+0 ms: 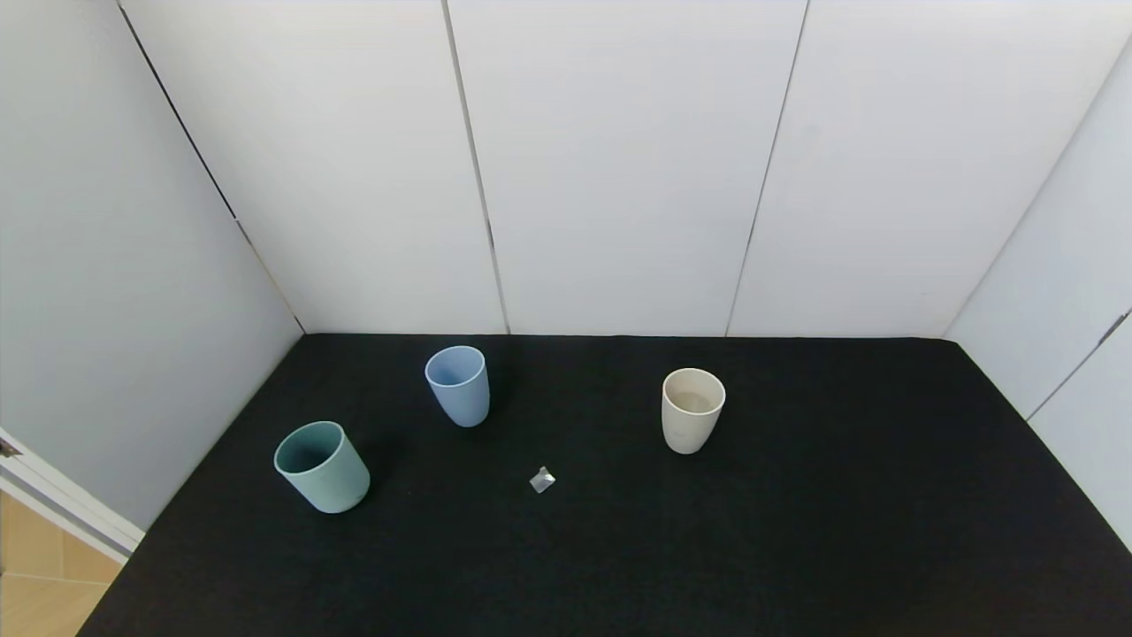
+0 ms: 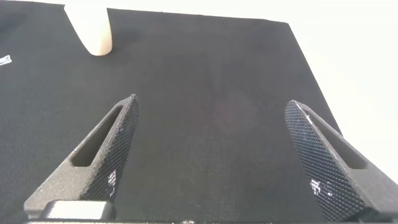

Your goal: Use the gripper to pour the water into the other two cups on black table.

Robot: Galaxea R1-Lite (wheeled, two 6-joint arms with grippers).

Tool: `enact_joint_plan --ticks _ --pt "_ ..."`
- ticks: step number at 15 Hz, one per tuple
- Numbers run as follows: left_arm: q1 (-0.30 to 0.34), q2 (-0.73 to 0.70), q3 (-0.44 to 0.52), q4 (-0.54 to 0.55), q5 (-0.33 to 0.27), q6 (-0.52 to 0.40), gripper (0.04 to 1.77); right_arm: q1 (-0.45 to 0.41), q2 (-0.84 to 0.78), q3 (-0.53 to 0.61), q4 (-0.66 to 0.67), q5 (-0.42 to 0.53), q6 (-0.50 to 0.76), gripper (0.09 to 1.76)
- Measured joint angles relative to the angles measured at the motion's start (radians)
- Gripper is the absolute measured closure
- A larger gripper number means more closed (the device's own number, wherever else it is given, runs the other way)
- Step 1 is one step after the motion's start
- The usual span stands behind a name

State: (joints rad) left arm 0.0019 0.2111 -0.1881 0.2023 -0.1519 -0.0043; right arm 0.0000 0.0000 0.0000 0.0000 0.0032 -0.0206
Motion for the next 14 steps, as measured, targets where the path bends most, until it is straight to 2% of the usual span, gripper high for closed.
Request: enact_joint_plan --ticks 6,9,10,12,14 --pt "-0.004 -0.163 0.047 -0.023 0.009 0.001 0.09 0.000 0.000 0.000 0.000 0.000 0.000 0.14" --pt "-0.004 -0.200 0.109 -0.182 0.023 0.001 0.09 0.000 0.000 0.000 0.000 0.000 0.000 0.14" --pt "-0.004 -0.206 0.133 -0.233 0.058 0.006 0.09 0.000 0.000 0.000 0.000 0.000 0.000 0.14" --pt "-0.004 -0.210 0.161 -0.259 0.118 0.020 0.09 0.000 0.000 0.000 0.000 0.000 0.000 0.14" --pt "-0.004 -0.211 0.180 -0.278 0.145 0.054 0.09 0.000 0.000 0.000 0.000 0.000 0.000 0.14"
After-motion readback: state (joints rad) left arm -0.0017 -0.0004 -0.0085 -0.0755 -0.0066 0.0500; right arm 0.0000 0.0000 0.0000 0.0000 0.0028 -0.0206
